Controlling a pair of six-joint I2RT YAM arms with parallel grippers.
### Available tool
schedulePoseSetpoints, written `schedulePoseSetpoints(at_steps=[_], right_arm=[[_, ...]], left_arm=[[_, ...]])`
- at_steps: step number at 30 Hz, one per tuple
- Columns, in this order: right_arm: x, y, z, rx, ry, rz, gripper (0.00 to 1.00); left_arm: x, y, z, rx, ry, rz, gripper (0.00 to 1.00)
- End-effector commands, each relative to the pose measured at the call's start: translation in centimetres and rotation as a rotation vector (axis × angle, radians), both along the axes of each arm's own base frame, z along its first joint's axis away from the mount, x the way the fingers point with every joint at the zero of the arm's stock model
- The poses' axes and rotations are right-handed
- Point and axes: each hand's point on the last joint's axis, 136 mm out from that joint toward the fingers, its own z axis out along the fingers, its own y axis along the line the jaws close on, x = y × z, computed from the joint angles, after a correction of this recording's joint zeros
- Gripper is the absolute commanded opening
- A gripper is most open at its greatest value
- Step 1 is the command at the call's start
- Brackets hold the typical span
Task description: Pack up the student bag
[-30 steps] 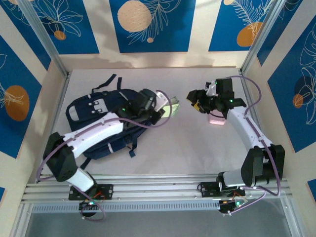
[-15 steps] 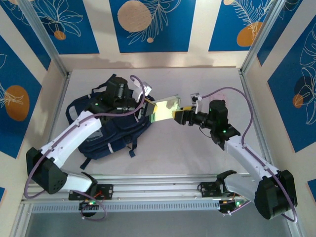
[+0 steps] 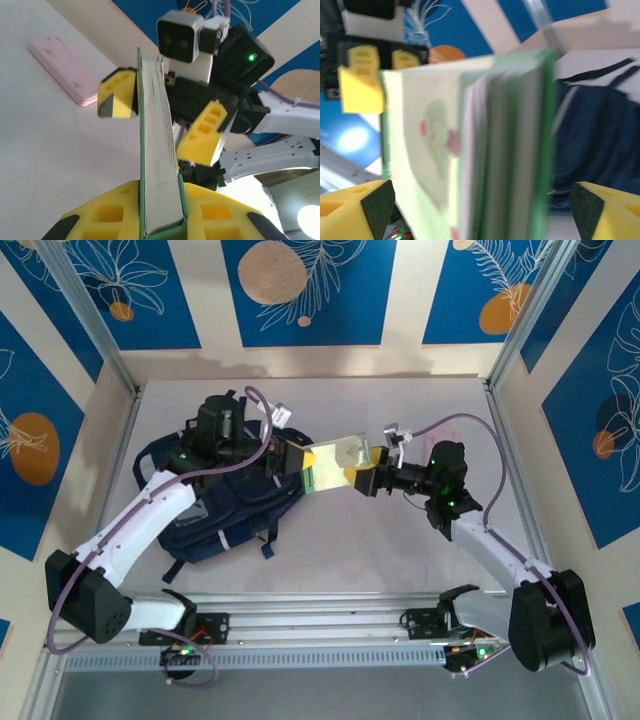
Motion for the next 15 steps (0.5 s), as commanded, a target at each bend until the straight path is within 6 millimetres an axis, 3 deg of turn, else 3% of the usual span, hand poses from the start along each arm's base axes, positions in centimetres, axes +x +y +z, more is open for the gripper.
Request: schedulePoseSetpoints(at_steps=[1,5,8,15], right_arm=[[-2.5,1.0,2.7,0.057,-0.042,0.156,0.89],[-1.2,0.0,2.7,0.069,-0.005,0.054,0.79],[-0.4,-0.9,2.9,0.092,0.017,-0.01,0.65],[-0.3,-0.4,3.7,0.136,0.06,0.009,0.34]], left_arm=[[-0.4,0.2,2.5,-0.085,-0.011,-0.034,0.1],[-0.3,0.2,2.2,-0.082,0.012,-0.036,0.1],[-0.3,0.1,1.8,-0.078,0.025,-0.039,0.1],[0.0,0.1,0.6,-0.051,0.038,-0.031,0.08]])
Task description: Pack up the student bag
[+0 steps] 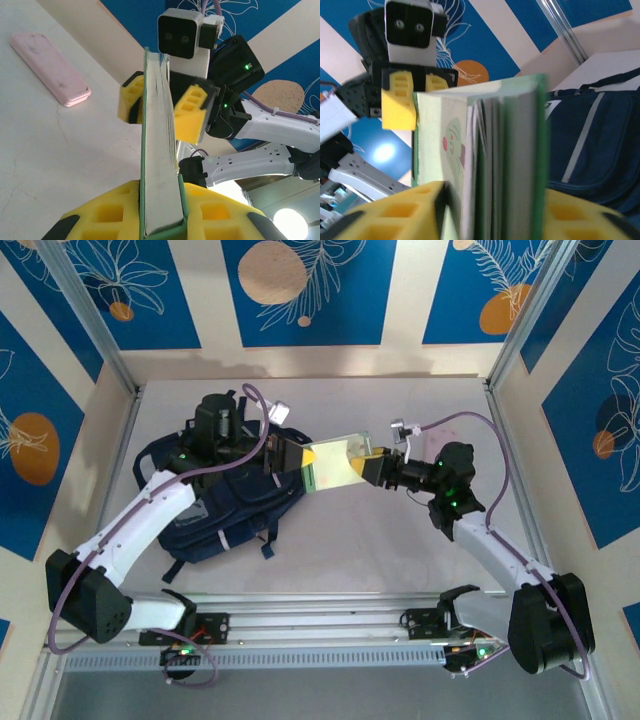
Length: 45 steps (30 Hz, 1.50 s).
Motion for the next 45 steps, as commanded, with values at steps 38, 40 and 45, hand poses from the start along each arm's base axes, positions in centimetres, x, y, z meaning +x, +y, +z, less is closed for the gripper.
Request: schedulePoseSetpoints(at_steps=[38,40,45], right_arm=[[4.4,-9.2,-10.1,-0.347,0.476,-0.723,0.0],[4.4,-9.3,-10.2,-0.354,0.473,-0.726,0.0],[4.5,-9.4,-10.1,-0.355,0.468,-0.729,0.0]], left_arm=[[17.2,10.9,-20.0,0.477,0.619,0.843,0.6],[17.6,10.7,-20.6,0.478,0.626,0.836,0.56],[18.5,10.4,-21.9,0.491,0.628,0.828,0.47]])
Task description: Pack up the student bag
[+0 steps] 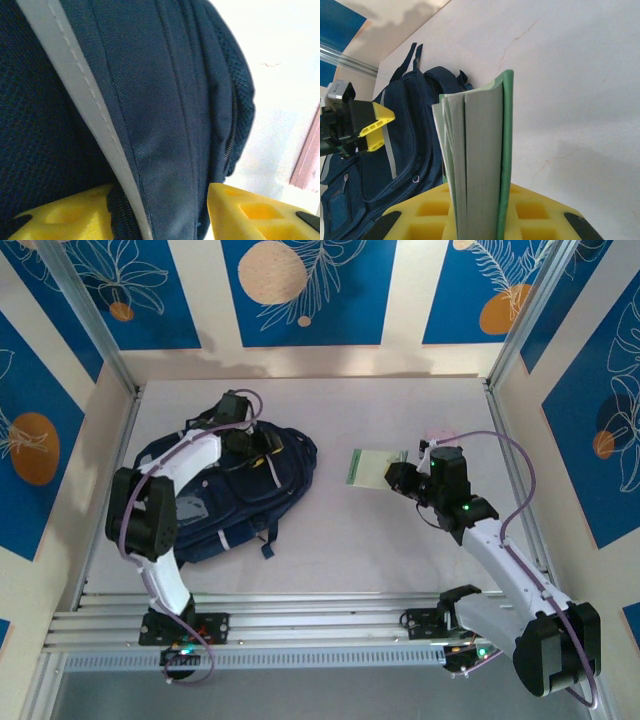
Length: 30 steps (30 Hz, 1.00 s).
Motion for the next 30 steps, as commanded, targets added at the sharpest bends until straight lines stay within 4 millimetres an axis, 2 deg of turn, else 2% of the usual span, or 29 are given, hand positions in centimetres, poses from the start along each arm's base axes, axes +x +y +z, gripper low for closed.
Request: schedulePoseSetpoints(at_steps=[1,4,9,14,18,22,27,30], right_arm=[[0.3,0.0,1.3,-0.009,-0.055,0.004,0.0],[0.3,0.0,1.4,-0.008,-0.057,0.002,0.0],[0.1,-0.1,1.5,-0.01,-0.058,-0.005,0.0],[-0.3,-0.8,1.5,-0.027,-0.06,-0.034,0.0],[-0.8,-2.0,1.4,-0.079,-0.038,-0.087,0.0],[-1.2,-2.8,1.3,-0.129,-0.017,-0.11,0.0],[-2.1,-3.3,1.6,-0.141,0.015,-0.125,0.0],[-2.6,-3.2,2.3,-0.147,0.014,-0.104,0.0]], left_arm=[[1.6,-0.3,0.5,-0.018,-0.03,-0.006,0.45],[1.8,0.0,-0.2,0.002,-0.019,0.003,0.41],[1.8,-1.0,0.1,-0.018,-0.04,-0.042,0.16],[1.5,-3.0,1.0,-0.073,-0.073,-0.132,0.0],[0.8,-5.9,2.7,-0.119,-0.117,-0.236,0.0],[-0.3,-9.5,5.4,-0.127,-0.183,-0.372,0.0],[-3.3,-15.1,9.3,-0.142,-0.237,-0.605,0.0],[-5.2,-16.9,11.5,-0.124,-0.264,-0.702,0.0]])
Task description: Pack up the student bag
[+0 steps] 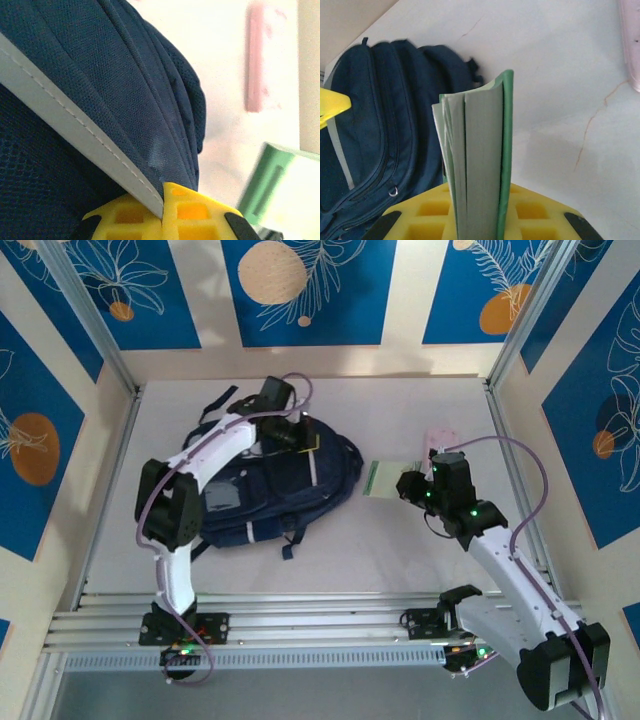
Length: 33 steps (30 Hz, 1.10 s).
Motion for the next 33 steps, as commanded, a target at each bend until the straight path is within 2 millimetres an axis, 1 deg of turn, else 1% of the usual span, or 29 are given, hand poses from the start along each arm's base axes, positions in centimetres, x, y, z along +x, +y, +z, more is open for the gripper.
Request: schedulePoseSetpoints(at_steps=[1,4,6,7,9,13,14,17,21,24,26,28,33], right_arm=[[-0.3,-0.1,3.2,-0.016,-0.07,0.018,0.0],[-1.2,-0.9,3.9,-0.05,-0.055,0.005,0.0],[-2.0,-2.0,4.7,-0.083,-0.05,-0.031,0.0],[-2.4,-2.6,5.1,-0.097,-0.049,-0.054,0.0],[-3.3,-3.4,6.4,-0.103,-0.086,-0.083,0.0],[-4.5,-3.2,8.7,-0.06,-0.148,-0.058,0.0],[-4.7,-2.7,9.2,-0.04,-0.165,-0.033,0.0],[-5.2,-0.2,10.1,0.055,-0.187,0.094,0.0],[-5.0,3.3,9.9,0.209,-0.131,0.238,0.0],[-4.4,5.1,9.3,0.309,-0.073,0.301,0.0],[-3.8,6.2,9.4,0.373,-0.059,0.335,0.0],[-3.0,6.7,9.0,0.405,-0.03,0.337,0.0],[-1.0,8.2,7.8,0.449,-0.002,0.327,0.0]], left_arm=[[-3.2,-3.7,5.9,-0.093,-0.102,-0.221,0.0],[-4.5,-2.8,8.5,-0.113,-0.126,-0.236,0.0],[-5.5,-2.0,10.7,-0.141,-0.161,-0.255,0.0],[-5.7,-1.5,11.5,-0.146,-0.173,-0.252,0.0],[-6.3,-0.6,13.2,-0.165,-0.192,-0.25,0.0],[-7.0,0.7,16.1,-0.232,-0.221,-0.254,0.0],[-7.1,0.8,17.0,-0.276,-0.225,-0.269,0.0],[-7.4,0.9,19.9,-0.392,-0.226,-0.304,0.0],[-7.8,1.1,23.2,-0.463,-0.263,-0.333,0.0],[-8.5,0.7,25.0,-0.534,-0.263,-0.381,0.0],[-8.8,0.7,25.6,-0.553,-0.268,-0.395,0.0],[-9.3,1.0,26.0,-0.565,-0.281,-0.419,0.0],[-10.1,2.2,27.3,-0.61,-0.299,-0.43,0.0]])
